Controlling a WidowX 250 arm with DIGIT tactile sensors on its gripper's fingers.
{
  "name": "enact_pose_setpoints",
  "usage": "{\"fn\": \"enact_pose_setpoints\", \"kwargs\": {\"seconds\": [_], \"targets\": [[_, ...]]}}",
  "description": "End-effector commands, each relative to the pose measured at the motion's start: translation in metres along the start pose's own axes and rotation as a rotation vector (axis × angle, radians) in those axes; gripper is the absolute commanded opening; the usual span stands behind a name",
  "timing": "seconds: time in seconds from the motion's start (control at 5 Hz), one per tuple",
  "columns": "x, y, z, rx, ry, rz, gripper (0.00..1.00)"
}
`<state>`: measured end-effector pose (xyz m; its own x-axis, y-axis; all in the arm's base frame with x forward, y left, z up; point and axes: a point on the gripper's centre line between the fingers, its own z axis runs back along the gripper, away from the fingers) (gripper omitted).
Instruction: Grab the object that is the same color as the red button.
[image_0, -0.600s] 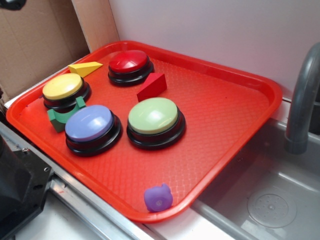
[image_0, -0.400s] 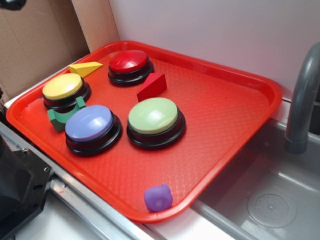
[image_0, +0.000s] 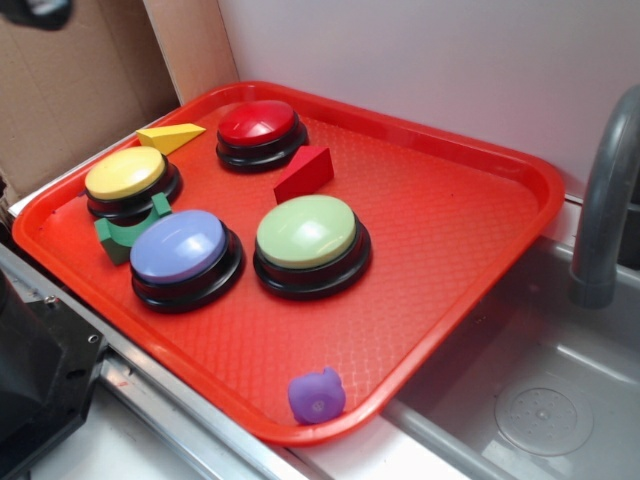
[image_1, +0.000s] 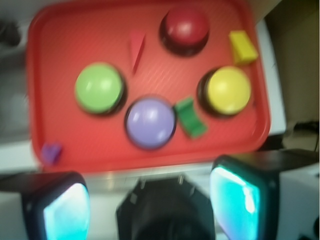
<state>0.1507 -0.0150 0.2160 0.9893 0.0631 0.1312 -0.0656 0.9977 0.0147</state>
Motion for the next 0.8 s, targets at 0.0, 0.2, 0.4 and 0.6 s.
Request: {"fn": "enact_pose_setpoints", "kwargs": {"seconds": [0.0,0.2,0.4,0.6], "targets": [[0.054,0.002,-0.034,0.088,-0.069,0.186,1.0],[0.076,0.008,-0.067,0.067,-0.069,0.264,1.0],[0.09,0.013,-0.102,0.061,-0.089,0.331,1.0],[0.097,0.017,-0.136,0.019,-0.096,0.386,1.0]]}}
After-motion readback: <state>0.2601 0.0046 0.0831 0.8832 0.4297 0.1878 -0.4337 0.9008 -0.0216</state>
